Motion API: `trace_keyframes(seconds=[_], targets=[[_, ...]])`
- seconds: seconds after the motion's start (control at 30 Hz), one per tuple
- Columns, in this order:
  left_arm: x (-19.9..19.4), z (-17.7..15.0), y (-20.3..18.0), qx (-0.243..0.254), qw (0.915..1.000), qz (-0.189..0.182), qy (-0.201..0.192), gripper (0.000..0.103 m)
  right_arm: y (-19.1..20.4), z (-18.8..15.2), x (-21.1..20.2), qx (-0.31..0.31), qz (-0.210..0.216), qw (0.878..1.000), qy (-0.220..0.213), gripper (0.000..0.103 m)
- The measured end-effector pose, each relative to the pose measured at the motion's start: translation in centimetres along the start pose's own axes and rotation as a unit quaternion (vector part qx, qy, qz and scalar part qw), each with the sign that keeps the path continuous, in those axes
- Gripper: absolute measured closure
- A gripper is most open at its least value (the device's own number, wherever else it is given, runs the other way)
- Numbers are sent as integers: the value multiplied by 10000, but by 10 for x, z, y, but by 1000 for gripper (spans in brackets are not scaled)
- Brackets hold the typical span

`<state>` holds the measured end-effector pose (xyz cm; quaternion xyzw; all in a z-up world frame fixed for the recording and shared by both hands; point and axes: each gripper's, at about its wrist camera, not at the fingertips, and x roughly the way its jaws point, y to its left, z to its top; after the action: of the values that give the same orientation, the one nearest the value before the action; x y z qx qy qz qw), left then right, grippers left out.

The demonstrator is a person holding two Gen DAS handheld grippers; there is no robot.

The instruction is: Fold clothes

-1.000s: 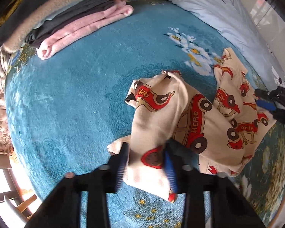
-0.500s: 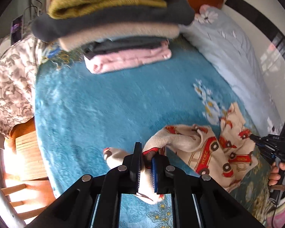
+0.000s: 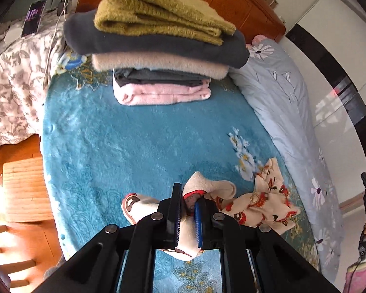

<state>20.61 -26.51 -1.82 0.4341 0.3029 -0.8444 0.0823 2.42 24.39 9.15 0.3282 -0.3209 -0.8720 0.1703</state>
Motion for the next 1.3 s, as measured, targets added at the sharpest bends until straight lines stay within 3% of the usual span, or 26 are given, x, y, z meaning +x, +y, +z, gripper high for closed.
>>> trace_keyframes(seconds=[0.2,0.3,0.43,0.5,0.53,0.57,0.67,0.87,0.93,0.97,1.0,1.13,1.27,1.3], targets=[[3,-7,12,-236,9995,-88,186,93,-41,-34,32,443,-482,9955,691,100],[5,-8,19,-304,9993,-7,231,92,-75,-60,59,741,-818,9864,1214,100],[12,-10,8,-60,9994,49,332,92,-113,-90,85,1195,-1347,9710,1572,99],[17,-11,-2,116,9991,33,403,92,-131,-101,94,1482,-1469,9638,1659,74],[19,-12,-8,205,9988,-13,439,92,-138,-105,97,1577,-1510,9613,1683,68],[22,-13,-15,317,9983,-66,495,92,-146,-109,101,1672,-1550,9586,1707,63],[28,-19,-36,636,9948,-379,698,92,-159,-113,111,1984,-1567,9530,1670,61],[44,-53,-93,1470,9725,-1125,1413,92,-171,-112,136,2228,-1721,9447,1681,62],[50,-67,-114,1690,9625,-1335,1651,92,-170,-110,141,2214,-1761,9435,1728,78],[53,-74,-124,1800,9569,-1439,1769,92,-168,-108,143,2147,-1747,9452,1730,94],[55,-81,-137,1932,9498,-1568,1897,92,-165,-106,144,2072,-1733,9472,1729,94],[55,-104,-186,2380,9205,-2140,2242,92,-132,-73,138,1476,-1445,9681,1416,96],[55,-112,-194,2463,9144,-2129,2408,91,-73,-21,117,713,-795,9905,868,97],[55,-114,-196,2483,9128,-2125,2449,86,-56,-10,113,495,-637,9938,766,97]])
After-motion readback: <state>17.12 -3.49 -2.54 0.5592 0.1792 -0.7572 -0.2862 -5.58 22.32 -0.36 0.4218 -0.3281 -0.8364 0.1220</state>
